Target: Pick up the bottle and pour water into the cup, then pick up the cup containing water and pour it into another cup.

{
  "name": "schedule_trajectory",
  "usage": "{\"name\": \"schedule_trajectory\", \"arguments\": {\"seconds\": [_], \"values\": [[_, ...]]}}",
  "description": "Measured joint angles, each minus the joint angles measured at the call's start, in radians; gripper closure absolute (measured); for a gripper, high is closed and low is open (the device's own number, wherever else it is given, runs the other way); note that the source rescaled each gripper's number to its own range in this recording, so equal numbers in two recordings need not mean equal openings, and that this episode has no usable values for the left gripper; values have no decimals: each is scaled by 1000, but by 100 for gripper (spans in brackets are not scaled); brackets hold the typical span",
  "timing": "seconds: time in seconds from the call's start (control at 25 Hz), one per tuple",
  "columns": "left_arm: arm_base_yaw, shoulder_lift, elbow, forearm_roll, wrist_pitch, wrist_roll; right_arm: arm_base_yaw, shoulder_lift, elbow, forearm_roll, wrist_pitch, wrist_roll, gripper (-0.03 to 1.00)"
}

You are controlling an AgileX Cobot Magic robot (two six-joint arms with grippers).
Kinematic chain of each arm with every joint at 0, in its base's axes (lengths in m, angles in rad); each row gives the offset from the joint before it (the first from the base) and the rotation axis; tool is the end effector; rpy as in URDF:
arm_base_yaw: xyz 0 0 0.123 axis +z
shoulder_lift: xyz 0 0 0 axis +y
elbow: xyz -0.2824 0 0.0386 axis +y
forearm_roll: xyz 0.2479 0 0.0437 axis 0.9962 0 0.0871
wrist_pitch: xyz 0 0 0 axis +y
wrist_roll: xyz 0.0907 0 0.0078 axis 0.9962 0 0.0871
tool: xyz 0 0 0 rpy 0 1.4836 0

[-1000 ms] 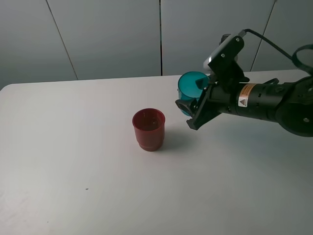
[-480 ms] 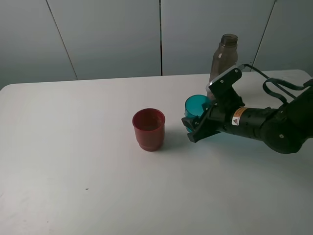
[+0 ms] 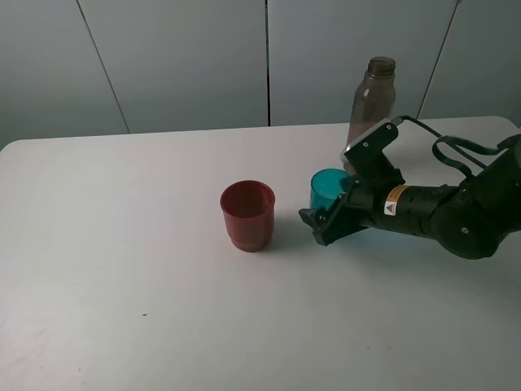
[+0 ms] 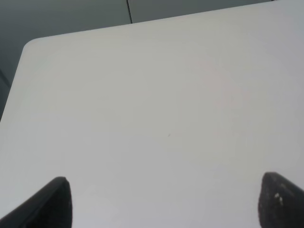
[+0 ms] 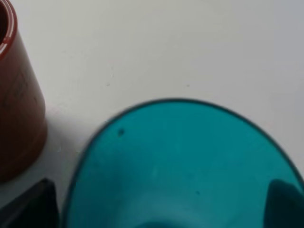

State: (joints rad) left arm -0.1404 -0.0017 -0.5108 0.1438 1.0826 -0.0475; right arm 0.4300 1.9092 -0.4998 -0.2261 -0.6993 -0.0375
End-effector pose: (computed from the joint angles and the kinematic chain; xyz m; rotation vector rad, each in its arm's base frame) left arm -0.0061 0.0125 0.2791 0.0854 2.0439 0.0551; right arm 0.2541 0.1310 0.0853 -0.7743 2.0730 0.2810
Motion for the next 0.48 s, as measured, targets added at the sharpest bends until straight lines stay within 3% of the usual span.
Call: {"name": "schedule_trajectory", "arguments": {"seconds": [0.12,0.28,0.48], "values": [[0,0,0,0,0,0,0,-5,0,-3,2,2,-3],[0,0,0,0,0,0,0,-98,0,-11,18,12,-3],[0,0,0,0,0,-2,0,-355,2,61,148,107,-3]]}}
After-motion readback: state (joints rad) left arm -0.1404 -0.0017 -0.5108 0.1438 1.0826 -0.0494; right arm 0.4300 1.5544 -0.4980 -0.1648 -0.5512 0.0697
